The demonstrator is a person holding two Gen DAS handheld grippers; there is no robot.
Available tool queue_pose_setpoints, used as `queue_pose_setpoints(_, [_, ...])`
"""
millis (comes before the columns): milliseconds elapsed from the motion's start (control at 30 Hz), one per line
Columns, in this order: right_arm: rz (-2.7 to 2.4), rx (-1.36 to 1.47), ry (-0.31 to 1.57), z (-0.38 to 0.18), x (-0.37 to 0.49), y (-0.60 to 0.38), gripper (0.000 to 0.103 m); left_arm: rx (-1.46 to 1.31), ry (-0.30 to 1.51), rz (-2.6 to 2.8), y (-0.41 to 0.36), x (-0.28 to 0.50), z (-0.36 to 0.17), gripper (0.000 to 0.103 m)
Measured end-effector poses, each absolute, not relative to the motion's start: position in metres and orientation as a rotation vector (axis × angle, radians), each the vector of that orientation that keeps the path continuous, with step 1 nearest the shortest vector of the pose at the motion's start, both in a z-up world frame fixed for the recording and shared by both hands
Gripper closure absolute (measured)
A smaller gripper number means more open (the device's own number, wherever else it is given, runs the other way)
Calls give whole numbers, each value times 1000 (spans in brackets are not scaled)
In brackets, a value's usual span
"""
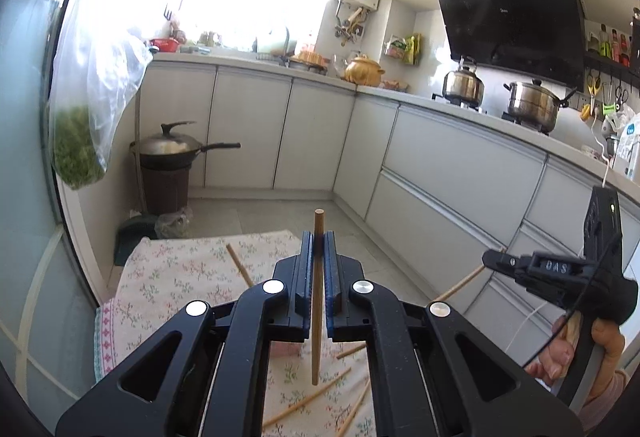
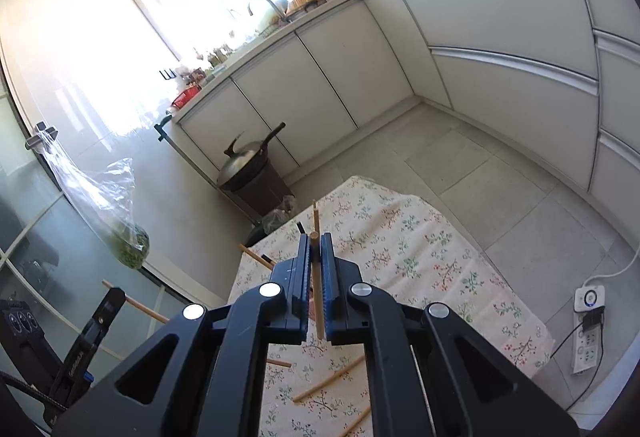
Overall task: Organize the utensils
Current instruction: 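Lower the left gripper's chopstick into the pink holder and open the left gripper, then drop the right gripper's chopstick into the pink holder by opening the right gripper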
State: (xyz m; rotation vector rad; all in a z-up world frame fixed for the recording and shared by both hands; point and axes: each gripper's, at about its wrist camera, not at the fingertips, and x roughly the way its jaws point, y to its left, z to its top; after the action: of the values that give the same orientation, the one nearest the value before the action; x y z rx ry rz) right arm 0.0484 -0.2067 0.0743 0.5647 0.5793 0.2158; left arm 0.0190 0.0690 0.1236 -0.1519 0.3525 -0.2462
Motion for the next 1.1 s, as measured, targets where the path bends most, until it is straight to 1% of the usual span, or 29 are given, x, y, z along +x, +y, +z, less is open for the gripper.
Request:
queue_pose_setpoints(167, [228, 562, 573, 81, 60, -208, 98, -163, 307, -197, 65, 46, 138, 99])
queue_pose_setpoints(333, [231, 550, 579, 81, 76, -209, 98, -178, 316, -152, 65, 81, 133, 99])
queue_pose_setpoints(500, [232, 534, 591, 78, 91, -208, 98, -158, 336, -89, 59, 115, 120, 99])
queue_pose_setpoints(667, [231, 526, 608, 75, 102, -206, 98, -179, 424, -37, 62, 146, 84, 97])
queue_pose_setpoints(767, [238, 521, 614, 75, 104, -203, 98, -224, 452, -41, 75, 144, 78, 91])
queue_pose_setpoints(867, [244, 512, 603, 81, 106, -199, 98, -255, 399, -24, 91, 127, 93, 83])
queue_pose_setpoints(933, [252, 507, 596, 87, 108, -193, 98, -272, 369, -11, 99, 119, 104, 76])
queue_pose_setpoints(967, [254, 503, 593, 89, 109, -190, 98, -282, 355, -5, 104, 113, 108, 74])
queue_pose_setpoints(1033, [255, 485, 586, 95, 113, -182, 98, -304, 339, 5, 112, 106, 114, 66])
queue_pose_setpoints(1100, [249, 463, 580, 98, 120, -172, 98, -332, 331, 1, 119, 101, 116, 64])
